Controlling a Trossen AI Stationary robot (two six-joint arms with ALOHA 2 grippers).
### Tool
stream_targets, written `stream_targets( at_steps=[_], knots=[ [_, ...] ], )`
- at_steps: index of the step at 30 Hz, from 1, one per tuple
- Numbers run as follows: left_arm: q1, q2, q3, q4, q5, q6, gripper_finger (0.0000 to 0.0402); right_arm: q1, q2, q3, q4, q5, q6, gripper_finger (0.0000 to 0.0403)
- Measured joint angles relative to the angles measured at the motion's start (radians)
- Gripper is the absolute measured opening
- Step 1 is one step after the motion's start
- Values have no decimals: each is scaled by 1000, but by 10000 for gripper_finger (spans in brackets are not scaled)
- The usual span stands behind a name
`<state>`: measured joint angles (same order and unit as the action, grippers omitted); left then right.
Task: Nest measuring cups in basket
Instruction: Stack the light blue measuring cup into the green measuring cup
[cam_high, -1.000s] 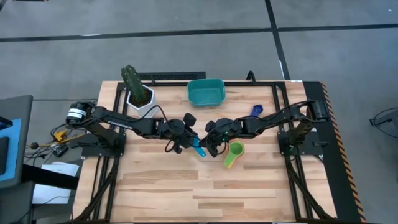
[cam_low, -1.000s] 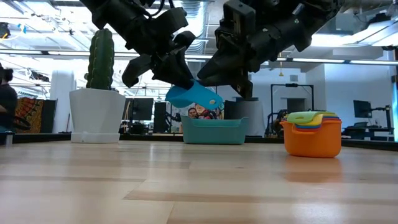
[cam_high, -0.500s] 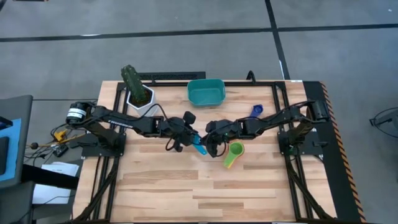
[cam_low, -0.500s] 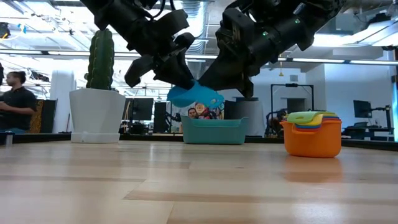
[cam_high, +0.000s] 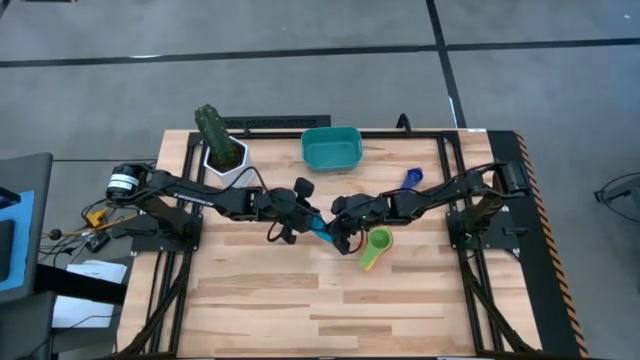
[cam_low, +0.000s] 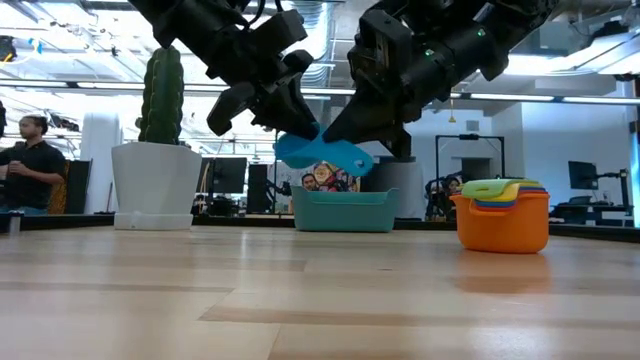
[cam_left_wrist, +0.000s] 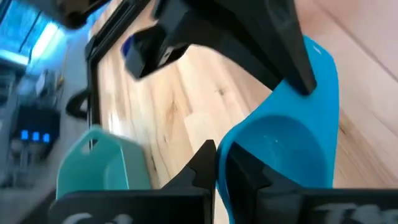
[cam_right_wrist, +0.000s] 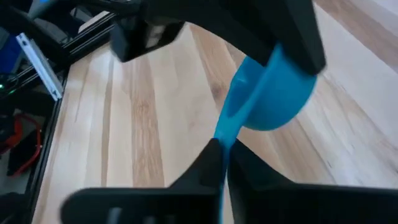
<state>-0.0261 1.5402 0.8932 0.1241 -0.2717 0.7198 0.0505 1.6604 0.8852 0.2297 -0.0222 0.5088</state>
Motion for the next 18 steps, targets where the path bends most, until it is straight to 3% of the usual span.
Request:
stream_targets(
  at_steps=[7,13,18],
  knots=[
    [8,-34,14,-3,-172,-299,70,-2,-2,-26,77,162,33,10],
    [51,-149,17,-151,-207,-584,158,-29,1,-160,388,202,90,9],
    [97,-234,-6,-211,-176,-762,196,-41,1,-279,697,283,73,5]
  ],
)
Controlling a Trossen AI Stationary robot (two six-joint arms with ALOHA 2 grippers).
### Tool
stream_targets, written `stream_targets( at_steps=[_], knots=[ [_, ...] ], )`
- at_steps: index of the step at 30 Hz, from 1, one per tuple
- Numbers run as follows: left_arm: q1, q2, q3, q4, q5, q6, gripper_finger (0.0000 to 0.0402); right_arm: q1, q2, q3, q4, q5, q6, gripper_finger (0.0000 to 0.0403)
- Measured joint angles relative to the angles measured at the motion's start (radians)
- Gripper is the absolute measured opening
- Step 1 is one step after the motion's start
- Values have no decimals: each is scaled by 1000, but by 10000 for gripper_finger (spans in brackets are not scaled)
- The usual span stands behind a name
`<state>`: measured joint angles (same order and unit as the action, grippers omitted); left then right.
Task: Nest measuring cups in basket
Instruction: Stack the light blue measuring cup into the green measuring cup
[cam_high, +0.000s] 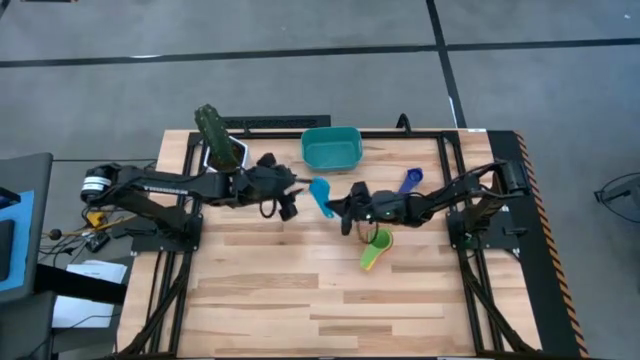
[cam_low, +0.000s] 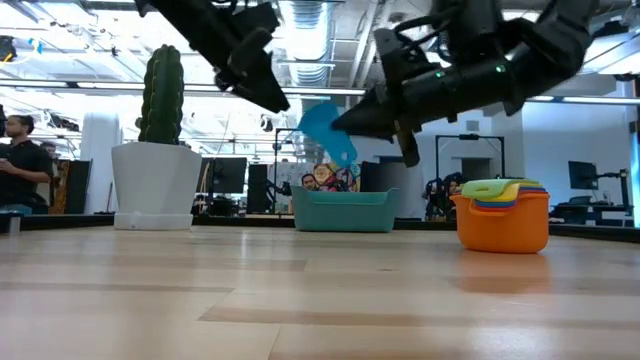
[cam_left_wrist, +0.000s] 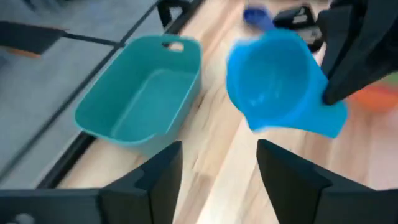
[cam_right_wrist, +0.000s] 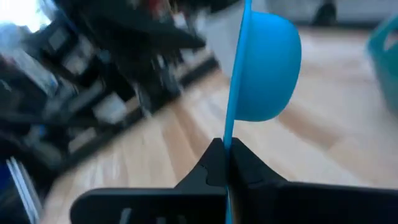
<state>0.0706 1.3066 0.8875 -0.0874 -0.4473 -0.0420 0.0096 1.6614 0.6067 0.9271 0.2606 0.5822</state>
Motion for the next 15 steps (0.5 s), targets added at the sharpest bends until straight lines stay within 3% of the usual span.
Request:
stream_targets(
  at_steps=[4,8,12,15],
  knots=[
    [35,-13,-95,195,116,-102,195,0,-1,-74,236,51,-51,7],
    [57,-7,-255,565,251,-189,176,1,-1,-126,430,57,-109,5],
    [62,10,-388,930,269,-257,150,2,-1,-158,518,56,-121,7],
    [62,33,-425,1066,268,-281,131,2,-1,-159,524,52,-129,6]
  ],
)
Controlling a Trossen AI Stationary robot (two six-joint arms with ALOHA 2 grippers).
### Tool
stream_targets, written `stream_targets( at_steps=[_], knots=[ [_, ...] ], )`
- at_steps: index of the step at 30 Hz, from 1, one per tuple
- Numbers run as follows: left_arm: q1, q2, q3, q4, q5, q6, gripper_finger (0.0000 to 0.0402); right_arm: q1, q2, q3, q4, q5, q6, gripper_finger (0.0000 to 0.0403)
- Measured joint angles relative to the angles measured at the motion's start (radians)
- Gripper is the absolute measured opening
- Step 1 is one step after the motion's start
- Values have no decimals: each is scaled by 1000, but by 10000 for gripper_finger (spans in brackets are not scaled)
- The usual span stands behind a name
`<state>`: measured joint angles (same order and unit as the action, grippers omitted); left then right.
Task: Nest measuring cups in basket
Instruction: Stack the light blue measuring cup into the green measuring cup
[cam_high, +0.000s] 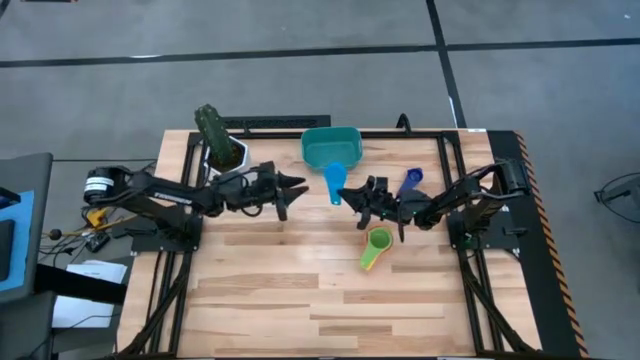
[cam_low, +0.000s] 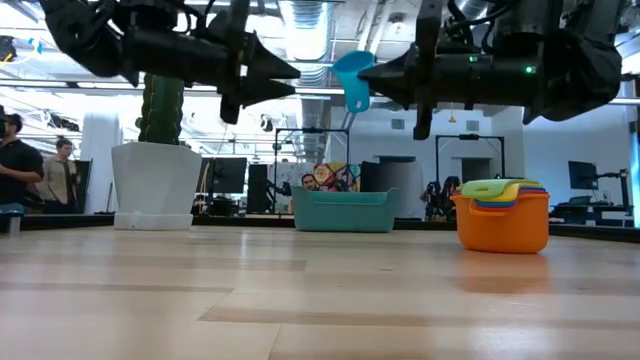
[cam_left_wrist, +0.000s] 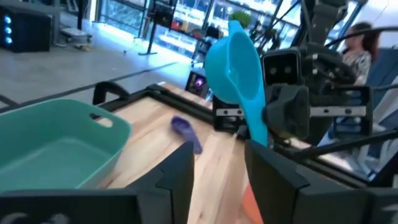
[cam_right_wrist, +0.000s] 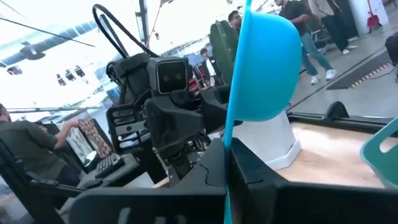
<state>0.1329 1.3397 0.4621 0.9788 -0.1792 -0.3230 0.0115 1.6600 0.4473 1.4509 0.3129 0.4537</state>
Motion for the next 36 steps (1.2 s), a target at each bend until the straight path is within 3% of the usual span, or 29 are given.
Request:
stream_targets(
  at_steps=[6,15,26,36],
  knots=[
    [-10,130,49,103,57,-15,109,0,0,0,17,-22,-36,7],
    [-10,262,169,139,153,22,108,8,0,0,51,-25,-71,7],
    [-6,266,183,119,167,83,107,8,0,0,58,-29,-86,8],
    [1,266,183,120,189,100,107,5,0,0,73,-98,-97,7]
  ],
)
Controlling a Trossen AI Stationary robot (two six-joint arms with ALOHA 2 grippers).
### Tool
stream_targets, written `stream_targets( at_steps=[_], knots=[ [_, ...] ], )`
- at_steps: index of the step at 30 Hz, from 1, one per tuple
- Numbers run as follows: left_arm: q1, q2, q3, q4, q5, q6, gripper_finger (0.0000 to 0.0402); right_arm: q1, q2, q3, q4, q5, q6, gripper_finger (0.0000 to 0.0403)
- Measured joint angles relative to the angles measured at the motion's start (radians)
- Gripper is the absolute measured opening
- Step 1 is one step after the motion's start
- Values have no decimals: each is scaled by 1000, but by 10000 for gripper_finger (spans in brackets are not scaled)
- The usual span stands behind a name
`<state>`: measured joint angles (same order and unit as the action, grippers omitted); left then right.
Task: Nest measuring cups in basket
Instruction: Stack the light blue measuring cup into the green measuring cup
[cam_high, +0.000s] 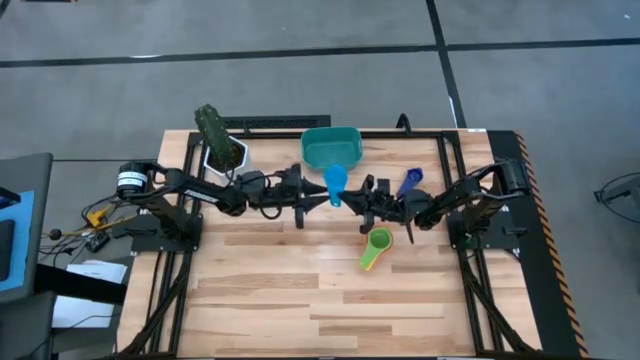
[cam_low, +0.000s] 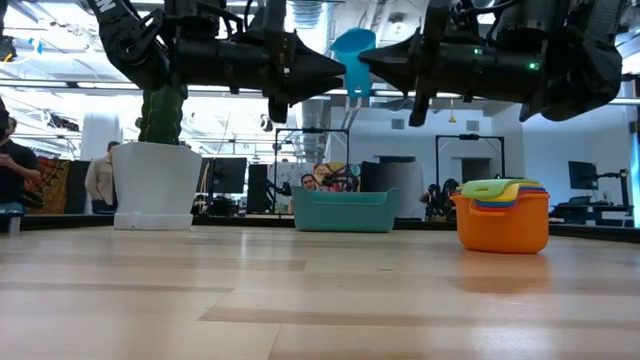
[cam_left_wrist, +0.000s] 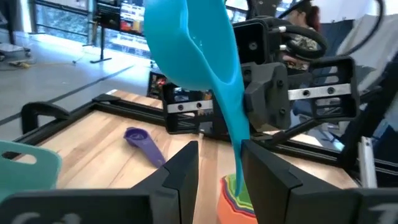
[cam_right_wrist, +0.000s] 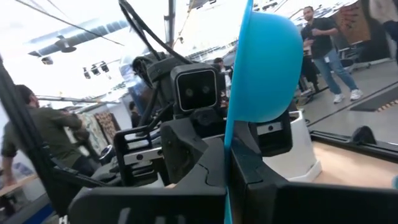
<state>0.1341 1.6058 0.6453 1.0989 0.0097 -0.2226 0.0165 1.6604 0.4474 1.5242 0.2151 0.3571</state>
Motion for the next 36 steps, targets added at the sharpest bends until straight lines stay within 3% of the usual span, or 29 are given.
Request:
stream_targets(
  at_steps=[6,12,26,30,36],
  knots=[
    [2,0,66,-66,113,35,107,-10,0,0,2,-92,-8,7],
    [2,0,101,-118,123,46,102,-11,0,0,23,-94,-9,6],
    [1,0,101,-121,128,0,12,-14,0,1,38,-82,-27,7],
    [1,0,101,-131,133,-23,4,-14,0,1,38,-82,-30,6],
    [1,-1,103,-177,188,-79,1,-13,1,1,12,-85,-25,47]
  ],
)
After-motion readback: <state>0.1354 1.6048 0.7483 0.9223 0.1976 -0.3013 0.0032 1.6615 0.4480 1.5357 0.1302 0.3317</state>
